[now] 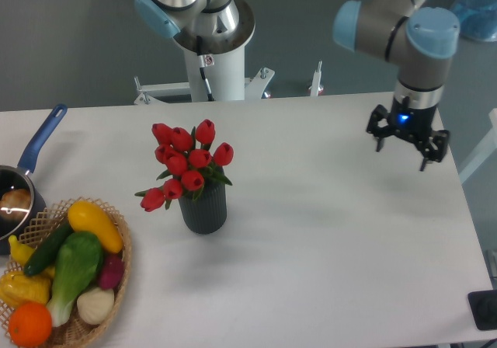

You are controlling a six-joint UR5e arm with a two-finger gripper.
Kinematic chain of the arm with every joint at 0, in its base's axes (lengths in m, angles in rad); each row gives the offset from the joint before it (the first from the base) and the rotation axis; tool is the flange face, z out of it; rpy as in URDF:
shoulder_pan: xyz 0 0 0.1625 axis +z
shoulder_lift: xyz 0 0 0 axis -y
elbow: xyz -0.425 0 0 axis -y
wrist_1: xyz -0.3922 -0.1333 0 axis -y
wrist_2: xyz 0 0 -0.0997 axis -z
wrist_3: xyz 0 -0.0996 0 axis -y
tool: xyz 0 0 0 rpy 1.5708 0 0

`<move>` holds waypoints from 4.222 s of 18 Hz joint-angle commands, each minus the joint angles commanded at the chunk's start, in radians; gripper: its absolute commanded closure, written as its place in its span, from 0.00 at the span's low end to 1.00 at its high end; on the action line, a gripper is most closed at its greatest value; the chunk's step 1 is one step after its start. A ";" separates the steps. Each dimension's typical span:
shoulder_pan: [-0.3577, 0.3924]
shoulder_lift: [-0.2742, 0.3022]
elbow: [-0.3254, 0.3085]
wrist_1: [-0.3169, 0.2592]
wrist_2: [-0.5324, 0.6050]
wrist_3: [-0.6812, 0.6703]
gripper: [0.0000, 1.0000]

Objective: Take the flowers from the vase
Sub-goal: 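Move the open gripper from its start pose toward the tulip vase, then lower the open gripper around the red tulip stems above the vase, then close the gripper on the tulip stems, then lift the tulip bunch up out of the black vase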

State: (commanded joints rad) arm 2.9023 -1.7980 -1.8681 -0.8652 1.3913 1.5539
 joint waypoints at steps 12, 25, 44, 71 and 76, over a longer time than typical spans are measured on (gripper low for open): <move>-0.032 0.164 -0.123 -0.054 -0.257 -0.037 0.00; -0.175 0.184 -0.144 -0.130 -0.696 -0.072 0.00; -0.308 0.115 -0.152 -0.133 -0.772 -0.084 0.63; -0.192 0.276 0.026 -0.143 -0.975 -0.503 1.00; -0.137 0.273 0.119 -0.143 -1.002 -0.647 1.00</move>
State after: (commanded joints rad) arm 2.7657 -1.5248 -1.7490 -1.0078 0.3897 0.9069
